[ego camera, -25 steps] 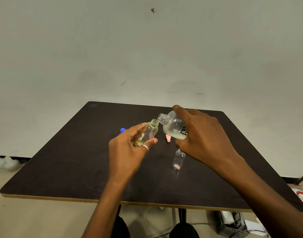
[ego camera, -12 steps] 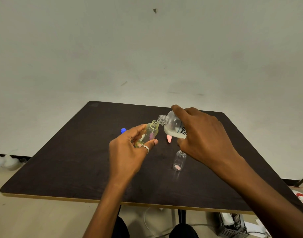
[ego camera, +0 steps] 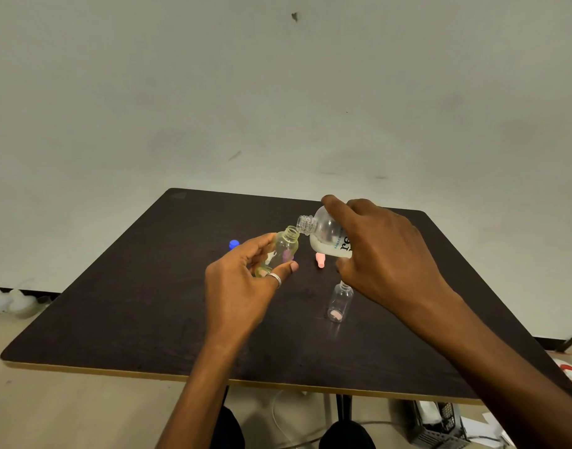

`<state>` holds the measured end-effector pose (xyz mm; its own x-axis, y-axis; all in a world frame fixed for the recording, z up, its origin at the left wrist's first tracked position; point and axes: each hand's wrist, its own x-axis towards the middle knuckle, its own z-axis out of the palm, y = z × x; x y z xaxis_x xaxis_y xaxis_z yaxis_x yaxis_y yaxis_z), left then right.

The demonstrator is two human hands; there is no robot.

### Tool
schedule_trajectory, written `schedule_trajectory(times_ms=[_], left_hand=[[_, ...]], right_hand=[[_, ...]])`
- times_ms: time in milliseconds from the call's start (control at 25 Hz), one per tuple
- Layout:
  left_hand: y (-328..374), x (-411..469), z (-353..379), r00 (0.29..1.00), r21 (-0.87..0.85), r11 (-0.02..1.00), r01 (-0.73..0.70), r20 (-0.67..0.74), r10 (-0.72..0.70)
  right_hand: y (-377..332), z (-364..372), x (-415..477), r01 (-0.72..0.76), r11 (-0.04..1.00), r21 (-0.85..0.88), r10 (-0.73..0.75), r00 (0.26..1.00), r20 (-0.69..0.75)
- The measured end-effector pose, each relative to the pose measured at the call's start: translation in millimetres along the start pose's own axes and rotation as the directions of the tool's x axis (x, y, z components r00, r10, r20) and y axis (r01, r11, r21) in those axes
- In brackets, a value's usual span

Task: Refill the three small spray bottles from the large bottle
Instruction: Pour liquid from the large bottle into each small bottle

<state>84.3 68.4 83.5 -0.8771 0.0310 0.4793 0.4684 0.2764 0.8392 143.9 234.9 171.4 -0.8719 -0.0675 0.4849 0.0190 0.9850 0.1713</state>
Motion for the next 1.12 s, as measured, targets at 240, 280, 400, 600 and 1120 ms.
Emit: schedule_trajectory(times_ms=[240, 280, 400, 600, 1120], left_hand=[[-1.0, 0.8, 0.7, 1.0, 0.002, 1.0, -0.005, 0.002, 0.005], [-0.9, 1.1, 0.6, 1.0, 0.001, 1.0, -0.002, 0.001, 0.002], [-0.7, 0.9, 0.6, 1.0, 0.003, 1.0, 0.002, 0.001, -0.002], [-1.3, 0.3, 1.1, 1.0, 0.013, 1.0, 0.003, 0.004, -0.003], [-0.8, 0.1, 0.2, 1.0, 0.003, 1.0, 0.008, 0.0, -0.008]], right_hand=[[1.1, 0.7, 1.1, 0.016, 1.0, 0.014, -0.016, 1.0, -0.013], [1.1, 0.6, 1.1, 0.016, 1.0, 0.012, -0.016, 1.0, -0.016], [1.4, 0.8, 1.2, 0.018, 1.0, 0.005, -0.018, 1.0, -0.02], [0.1, 0.5, 1.6, 0.031, 0.999, 0.008, -0.031, 0.999, -0.009], [-2.2, -0.8, 2.6, 0.04, 0.999, -0.026, -0.04, 0.999, -0.023]])
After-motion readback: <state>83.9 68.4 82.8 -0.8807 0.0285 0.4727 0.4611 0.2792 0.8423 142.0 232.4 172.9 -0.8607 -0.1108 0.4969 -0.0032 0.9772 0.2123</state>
